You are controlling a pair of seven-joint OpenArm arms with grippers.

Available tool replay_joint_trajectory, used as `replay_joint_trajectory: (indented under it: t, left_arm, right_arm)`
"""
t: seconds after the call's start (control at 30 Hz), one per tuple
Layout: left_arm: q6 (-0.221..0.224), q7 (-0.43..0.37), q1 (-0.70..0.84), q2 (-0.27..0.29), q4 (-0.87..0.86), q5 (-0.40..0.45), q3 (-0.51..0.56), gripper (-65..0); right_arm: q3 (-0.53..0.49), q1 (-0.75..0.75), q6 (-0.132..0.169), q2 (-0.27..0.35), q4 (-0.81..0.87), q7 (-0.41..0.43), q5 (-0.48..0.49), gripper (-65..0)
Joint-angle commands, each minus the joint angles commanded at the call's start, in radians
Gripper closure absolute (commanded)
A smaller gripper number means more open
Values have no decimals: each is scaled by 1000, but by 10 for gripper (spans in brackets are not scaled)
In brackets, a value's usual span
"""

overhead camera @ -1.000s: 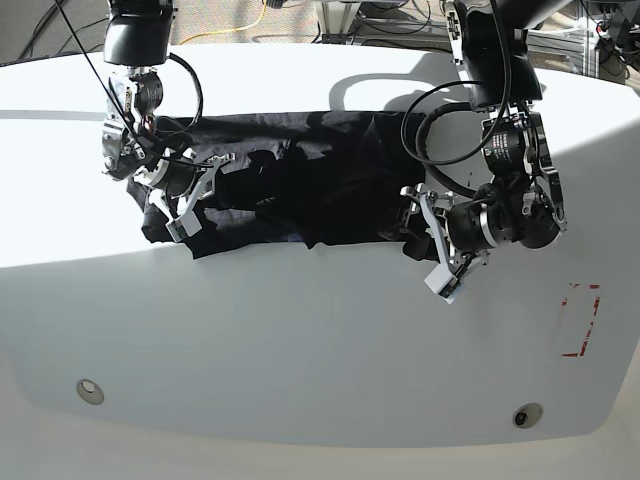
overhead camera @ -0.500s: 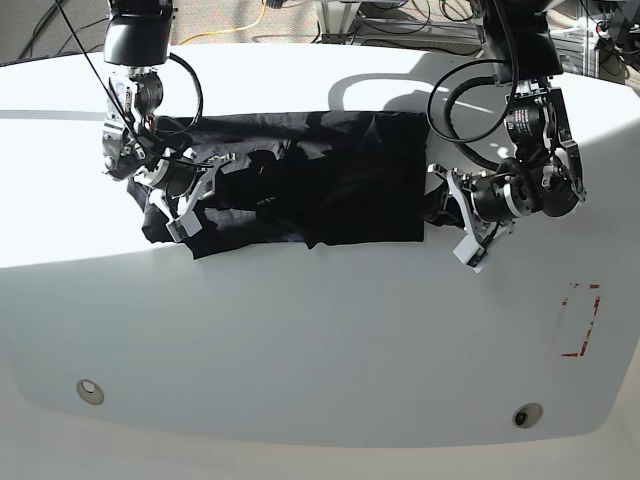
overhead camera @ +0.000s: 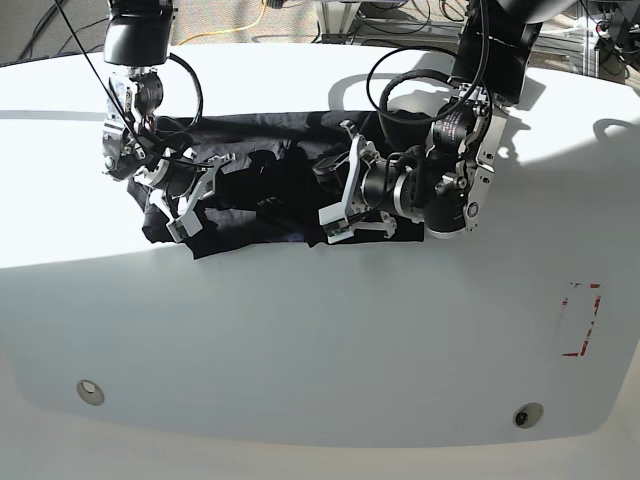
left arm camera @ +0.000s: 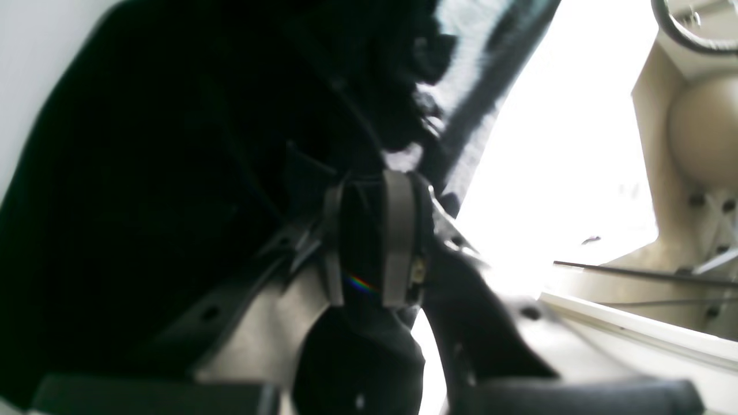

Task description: Layout the t-shirt on the table in an organized manner, then fold the t-shirt properly

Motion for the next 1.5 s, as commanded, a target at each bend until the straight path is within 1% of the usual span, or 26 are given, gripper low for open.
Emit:
replay_joint_trajectory:
  t: [0.1, 0.2, 0.3, 0.37, 0.47, 0.57, 0.67, 0.83, 0.87, 0.93, 1.03, 1.2, 1.3, 1.5]
  left_arm:
    - [0, 0, -34, 35, 2, 0, 29, -81]
    - [0, 0, -61, 48, 5, 0, 29, -81]
    - [0, -2, -89, 44, 20, 0, 25, -81]
    - [0, -2, -95, 43, 32, 2, 3, -81]
    - [0, -2, -95, 38, 51, 11, -68, -81]
    - [0, -5, -92, -3, 40, 12, -133, -81]
    - [0, -14, -89, -41, 21, 43, -172, -81]
    - [0, -71, -28, -84, 17, 106, -192, -81]
    - [0, -92, -14, -92, 17, 118, -186, -81]
    - [0, -109, 6, -95, 15, 130, -184, -81]
    - [0, -109, 31, -92, 15, 152, -169, -81]
    - [0, -110, 40, -74, 14, 172, -106, -81]
    - [0, -110, 40, -69, 11, 201, -55, -81]
    - [0, -110, 37, -68, -60, 236, 41, -81]
  right_arm:
    - [0, 3, 0, 0, 0, 0, -2, -70]
    - [0, 3, 0, 0, 0, 0, -2, -70]
    - [0, 3, 0, 0, 0, -2, -2, -70]
    - [0, 3, 0, 0, 0, -2, -2, -70]
    - [0, 3, 0, 0, 0, -2, -2, -70]
    - [0, 3, 0, 0, 0, -2, -2, -70]
    - [0, 3, 0, 0, 0, -2, 2, -70]
    - [2, 3, 0, 0, 0, -2, 5, -70]
    - [3, 3, 0, 0, 0, -2, 5, -70]
    - [2, 3, 0, 0, 0, -2, 5, -70]
    - [2, 3, 0, 0, 0, -2, 5, -70]
    - [2, 3, 0, 0, 0, -2, 5, -70]
    - [2, 3, 0, 0, 0, -2, 5, -70]
    - [0, 5, 0, 0, 0, -2, 3, -70]
